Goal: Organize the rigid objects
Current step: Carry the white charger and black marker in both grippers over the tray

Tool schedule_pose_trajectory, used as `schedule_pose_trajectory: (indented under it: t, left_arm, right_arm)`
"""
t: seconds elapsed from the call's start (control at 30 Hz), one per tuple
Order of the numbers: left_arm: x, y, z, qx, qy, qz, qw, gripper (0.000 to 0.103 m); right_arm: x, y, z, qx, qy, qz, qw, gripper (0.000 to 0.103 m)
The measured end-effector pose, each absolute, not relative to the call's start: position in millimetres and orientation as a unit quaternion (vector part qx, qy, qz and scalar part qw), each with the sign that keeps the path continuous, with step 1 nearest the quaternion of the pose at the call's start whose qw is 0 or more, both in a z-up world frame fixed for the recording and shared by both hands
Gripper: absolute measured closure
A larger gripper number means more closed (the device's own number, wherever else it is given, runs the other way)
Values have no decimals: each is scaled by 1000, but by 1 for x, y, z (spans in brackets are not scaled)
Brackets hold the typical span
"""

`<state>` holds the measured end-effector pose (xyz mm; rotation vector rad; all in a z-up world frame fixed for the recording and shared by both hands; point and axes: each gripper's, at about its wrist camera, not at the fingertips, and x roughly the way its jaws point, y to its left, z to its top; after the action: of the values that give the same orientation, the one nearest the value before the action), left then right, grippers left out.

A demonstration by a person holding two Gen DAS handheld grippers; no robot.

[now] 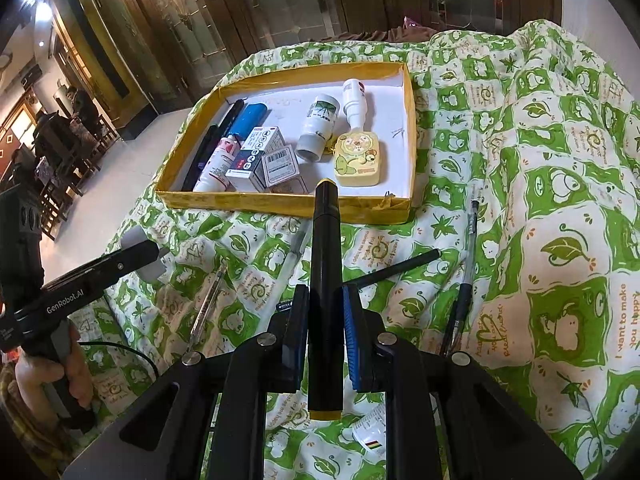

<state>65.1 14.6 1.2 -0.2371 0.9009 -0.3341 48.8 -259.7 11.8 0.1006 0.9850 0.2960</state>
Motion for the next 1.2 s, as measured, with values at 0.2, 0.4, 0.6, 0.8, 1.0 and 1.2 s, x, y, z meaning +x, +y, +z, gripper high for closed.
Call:
schedule_pose_trajectory:
  t: [0.2, 0.4, 0.6, 0.8, 1.0, 1.2]
  left_arm:
    - [72, 12, 10, -107, 427, -161, 884, 66]
    - [75, 7, 16, -99, 423, -162, 886, 66]
    - [80, 6, 26, -93, 416, -162, 890, 66]
    - [86, 7, 34, -89, 410, -160, 893, 66]
    - [88, 7, 36, -88, 410, -160, 894, 66]
    - [89, 7, 37, -87, 410, -159, 894, 66]
  right_arm:
    - [50, -261, 13, 53, 470, 142, 870, 88]
    - [51, -263, 14, 58, 468, 141, 870, 88]
    - [50, -264, 15, 60, 466, 141, 871, 88]
    - [53, -266, 21, 62, 461, 142, 874, 88]
    - [56, -267, 22, 66, 459, 141, 875, 88]
    - [56, -267, 23, 65, 457, 141, 876, 88]
